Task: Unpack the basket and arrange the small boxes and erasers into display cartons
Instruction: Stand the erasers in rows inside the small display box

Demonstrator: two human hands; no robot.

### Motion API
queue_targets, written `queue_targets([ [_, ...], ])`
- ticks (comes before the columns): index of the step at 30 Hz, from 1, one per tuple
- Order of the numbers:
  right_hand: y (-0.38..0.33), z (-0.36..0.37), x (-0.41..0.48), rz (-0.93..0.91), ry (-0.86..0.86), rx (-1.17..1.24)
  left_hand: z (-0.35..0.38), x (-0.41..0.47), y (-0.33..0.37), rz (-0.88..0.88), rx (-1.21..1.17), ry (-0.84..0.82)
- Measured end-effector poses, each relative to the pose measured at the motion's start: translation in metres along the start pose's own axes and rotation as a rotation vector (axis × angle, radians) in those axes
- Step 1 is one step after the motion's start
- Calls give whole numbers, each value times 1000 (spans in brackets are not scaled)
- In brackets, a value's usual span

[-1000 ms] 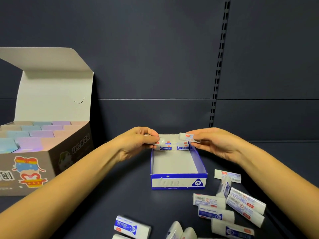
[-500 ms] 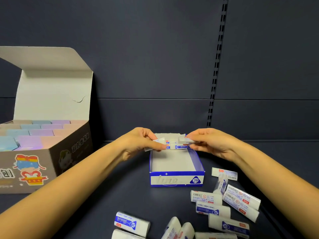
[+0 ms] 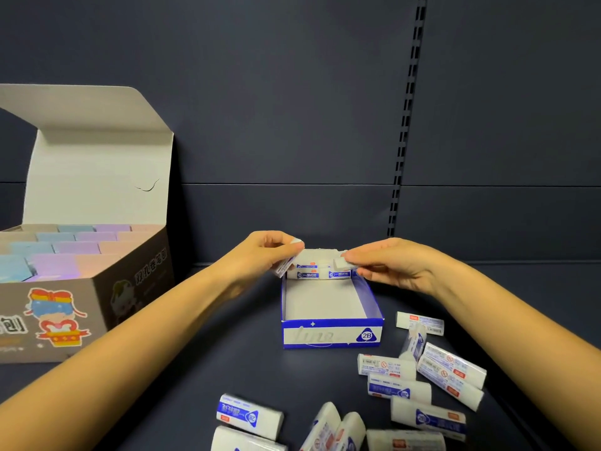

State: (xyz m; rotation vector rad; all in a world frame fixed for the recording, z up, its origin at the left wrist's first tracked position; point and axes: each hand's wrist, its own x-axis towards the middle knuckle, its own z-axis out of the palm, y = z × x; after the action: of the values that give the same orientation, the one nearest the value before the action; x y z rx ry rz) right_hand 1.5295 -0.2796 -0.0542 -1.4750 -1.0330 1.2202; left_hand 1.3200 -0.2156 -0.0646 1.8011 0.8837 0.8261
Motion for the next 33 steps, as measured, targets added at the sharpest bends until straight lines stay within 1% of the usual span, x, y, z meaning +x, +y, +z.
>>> queue_targets([
  [3, 1, -2, -2, -24, -38, -56, -1, 1, -1, 31, -4, 52],
  [9, 3, -2, -3, -90, -7, -167, -3, 5, -2, 81, -141, 142],
  [14, 3, -1, -1, -120, 11, -256, -5, 3, -5, 41, -189, 132],
  [19, 2, -2, 0, -152, -19, -283, -9, 2, -7, -25, -246, 121],
  [22, 2, -2, 0, -178, -36, -325, -11, 3, -8, -29, -216, 105],
  [24, 2, -2, 0, -204, -29, -399, -13, 4, -8, -21, -174, 86],
  [28, 2, -1, 1, -229, -16, -489, -16, 7, -10, 22, -63, 39],
  [33, 3, -2, 10, -268, 1, -639, -13, 14, -7, 62, 119, 42],
])
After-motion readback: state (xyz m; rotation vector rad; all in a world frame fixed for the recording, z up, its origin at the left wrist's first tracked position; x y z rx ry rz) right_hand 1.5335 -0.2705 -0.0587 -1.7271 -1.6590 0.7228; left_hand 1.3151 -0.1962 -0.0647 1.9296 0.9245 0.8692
